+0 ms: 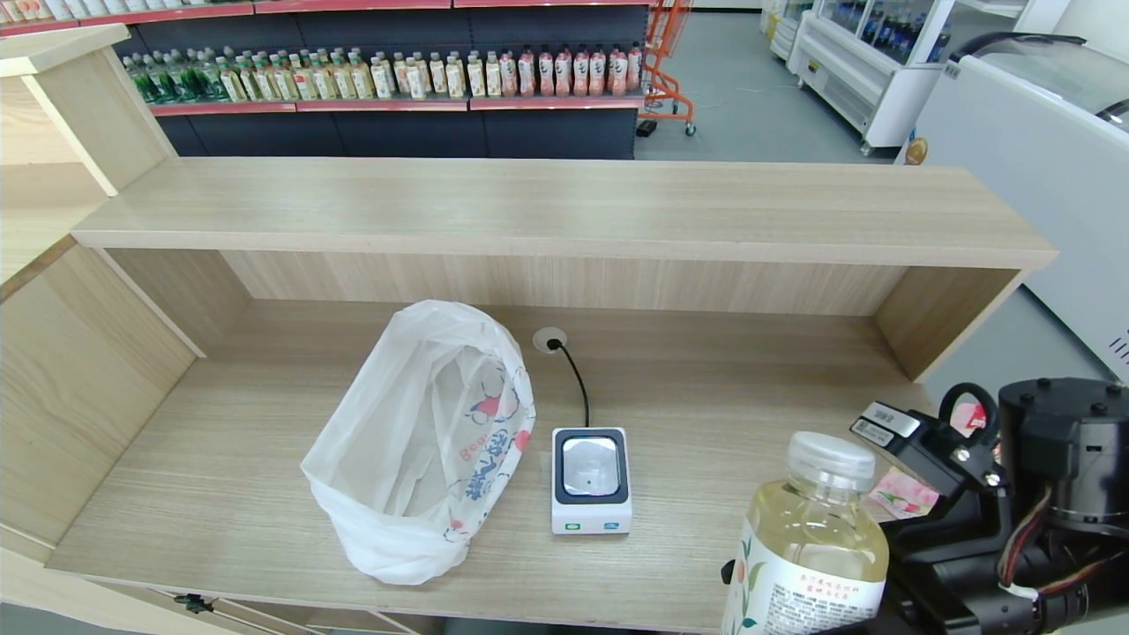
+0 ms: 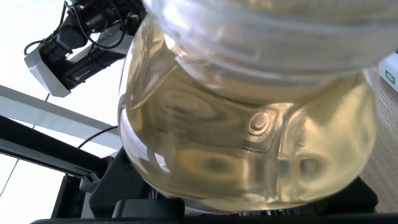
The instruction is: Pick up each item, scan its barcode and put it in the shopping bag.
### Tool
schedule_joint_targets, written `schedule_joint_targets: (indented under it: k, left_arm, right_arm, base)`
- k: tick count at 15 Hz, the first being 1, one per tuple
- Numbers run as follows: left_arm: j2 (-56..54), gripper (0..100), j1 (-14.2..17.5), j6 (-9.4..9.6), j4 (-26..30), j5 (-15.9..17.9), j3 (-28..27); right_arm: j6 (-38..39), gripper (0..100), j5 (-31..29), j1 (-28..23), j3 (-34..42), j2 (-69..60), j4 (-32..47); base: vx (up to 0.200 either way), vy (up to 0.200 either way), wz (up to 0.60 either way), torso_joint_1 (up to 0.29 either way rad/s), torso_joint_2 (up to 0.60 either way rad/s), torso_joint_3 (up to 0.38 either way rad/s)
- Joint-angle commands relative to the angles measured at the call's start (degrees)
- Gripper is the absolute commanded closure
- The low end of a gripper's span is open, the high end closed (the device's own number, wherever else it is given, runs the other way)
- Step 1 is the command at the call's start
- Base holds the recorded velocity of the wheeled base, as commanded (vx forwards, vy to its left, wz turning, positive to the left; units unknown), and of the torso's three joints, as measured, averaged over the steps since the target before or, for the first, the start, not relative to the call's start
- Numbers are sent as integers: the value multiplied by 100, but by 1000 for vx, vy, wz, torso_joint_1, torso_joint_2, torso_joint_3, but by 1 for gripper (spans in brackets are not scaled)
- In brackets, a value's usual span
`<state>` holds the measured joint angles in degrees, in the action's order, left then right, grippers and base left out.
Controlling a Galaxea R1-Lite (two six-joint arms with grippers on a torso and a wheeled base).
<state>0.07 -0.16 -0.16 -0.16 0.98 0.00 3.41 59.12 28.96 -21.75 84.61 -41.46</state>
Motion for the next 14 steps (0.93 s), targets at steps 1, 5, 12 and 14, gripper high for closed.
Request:
schedule_joint_targets:
  k: [1, 5, 12, 14]
  left_arm:
    - [1, 0, -2, -2, -2, -1, 0]
    - [1, 0, -2, -2, -2, -1, 0]
    - [1, 0, -2, -2, -2, -1, 0]
    - [1, 0, -2, -2, -2, -1, 0]
  right_arm:
    - [1, 100, 3, -5, -5, -33, -2]
    - [-7, 100, -6, 4, 13, -86, -2]
    - [-69, 100, -33, -5, 39, -129, 6]
    - [-174, 100, -103, -40, 39, -129, 6]
  base:
    - [0, 0, 0, 0, 0, 0]
    - [0, 0, 0, 0, 0, 0]
    - [0, 0, 0, 0, 0, 0]
    - [0, 0, 0, 0, 0, 0]
